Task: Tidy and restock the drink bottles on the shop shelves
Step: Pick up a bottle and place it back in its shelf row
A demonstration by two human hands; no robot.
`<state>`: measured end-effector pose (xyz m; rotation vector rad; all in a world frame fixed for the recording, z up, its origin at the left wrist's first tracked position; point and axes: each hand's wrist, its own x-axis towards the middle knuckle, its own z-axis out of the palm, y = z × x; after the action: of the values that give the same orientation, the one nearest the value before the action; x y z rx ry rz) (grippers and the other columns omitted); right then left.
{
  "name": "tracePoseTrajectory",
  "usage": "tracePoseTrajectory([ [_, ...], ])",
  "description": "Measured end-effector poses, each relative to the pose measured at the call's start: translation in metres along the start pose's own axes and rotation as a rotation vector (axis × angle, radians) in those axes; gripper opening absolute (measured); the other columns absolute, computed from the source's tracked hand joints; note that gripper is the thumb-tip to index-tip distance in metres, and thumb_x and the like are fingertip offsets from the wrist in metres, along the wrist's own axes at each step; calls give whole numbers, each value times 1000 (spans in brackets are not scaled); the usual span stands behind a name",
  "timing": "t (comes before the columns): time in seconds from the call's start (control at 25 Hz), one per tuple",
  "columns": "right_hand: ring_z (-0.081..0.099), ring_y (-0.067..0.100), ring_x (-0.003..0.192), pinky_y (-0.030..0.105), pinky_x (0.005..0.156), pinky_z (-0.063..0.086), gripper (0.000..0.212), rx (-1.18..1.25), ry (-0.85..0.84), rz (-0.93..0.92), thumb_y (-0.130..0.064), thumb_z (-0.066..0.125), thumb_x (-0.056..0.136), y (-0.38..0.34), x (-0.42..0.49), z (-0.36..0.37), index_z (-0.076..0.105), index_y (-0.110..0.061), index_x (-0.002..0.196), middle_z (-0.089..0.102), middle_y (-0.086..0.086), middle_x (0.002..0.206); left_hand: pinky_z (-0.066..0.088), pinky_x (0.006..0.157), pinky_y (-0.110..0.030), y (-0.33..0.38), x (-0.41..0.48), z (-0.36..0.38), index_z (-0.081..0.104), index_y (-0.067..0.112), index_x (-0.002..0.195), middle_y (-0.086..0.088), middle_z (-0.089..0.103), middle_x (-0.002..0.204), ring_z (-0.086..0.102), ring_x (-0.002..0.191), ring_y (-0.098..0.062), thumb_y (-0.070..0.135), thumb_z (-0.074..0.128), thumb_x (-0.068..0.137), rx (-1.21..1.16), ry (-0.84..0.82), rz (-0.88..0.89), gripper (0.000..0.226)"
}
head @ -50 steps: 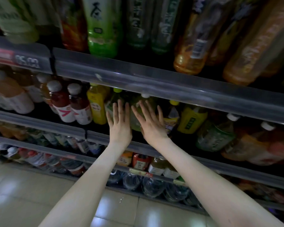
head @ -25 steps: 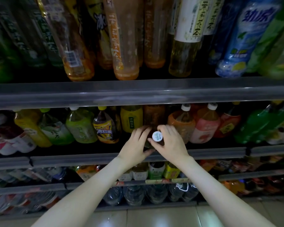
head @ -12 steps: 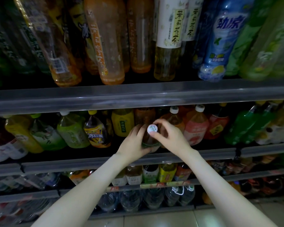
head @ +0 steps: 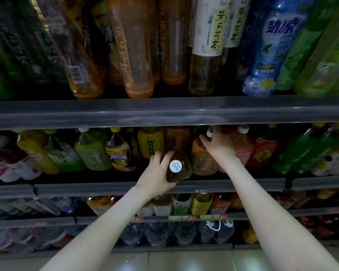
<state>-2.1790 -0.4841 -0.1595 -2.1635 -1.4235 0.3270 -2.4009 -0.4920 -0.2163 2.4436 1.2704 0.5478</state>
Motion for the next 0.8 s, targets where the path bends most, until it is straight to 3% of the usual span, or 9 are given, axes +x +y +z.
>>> tracePoseTrajectory([
  [0.16, 66, 31, 76, 30, 55, 45, 40, 37, 227, -92, -44, 52, 93, 6, -32, 10, 46, -12, 117, 63, 6, 84, 53, 83, -42, -25, -25, 1, 15, 36, 140, -10, 25, 142, 49, 118, -37, 25, 80, 71, 34, -82, 23, 96],
  [0.36, 64, 24, 99, 27, 72, 44, 44, 82, 201, -257, -41, 61, 90, 7, -62, 19, 53, -15, 125, 67, 4, 111, 48, 84, -35, -25, -28, -10, 28, 23, 141, -3, 32, 139, 50, 116, -31, 24, 79, 70, -67, 11, -53, 88],
  [0.44, 65, 22, 97, 24, 71, 43, 40, 120, 238, -379, -36, 64, 89, 6, -68, 28, 58, -11, 120, 67, 4, 108, 49, 84, -36, -21, -26, -19, 31, 22, 140, -2, 37, 135, 54, 112, -30, 27, 78, 70, -110, 49, -96, 85],
  [0.64, 64, 25, 99, 27, 76, 45, 42, 240, 254, -285, -36, 62, 90, -16, -67, 45, 55, -7, 121, 66, 8, 110, 44, 81, -30, -22, -36, -43, 37, 21, 134, -3, 43, 127, 53, 110, -26, 31, 82, 66, -196, 177, -199, 82],
  [0.8, 62, 29, 99, 33, 76, 48, 40, 292, 201, -209, -38, 59, 92, -46, -56, 59, 54, -11, 120, 65, 9, 111, 42, 88, -31, -28, -56, -73, 40, 23, 133, 0, 44, 127, 50, 112, -19, 25, 84, 62, -271, 317, -261, 84],
])
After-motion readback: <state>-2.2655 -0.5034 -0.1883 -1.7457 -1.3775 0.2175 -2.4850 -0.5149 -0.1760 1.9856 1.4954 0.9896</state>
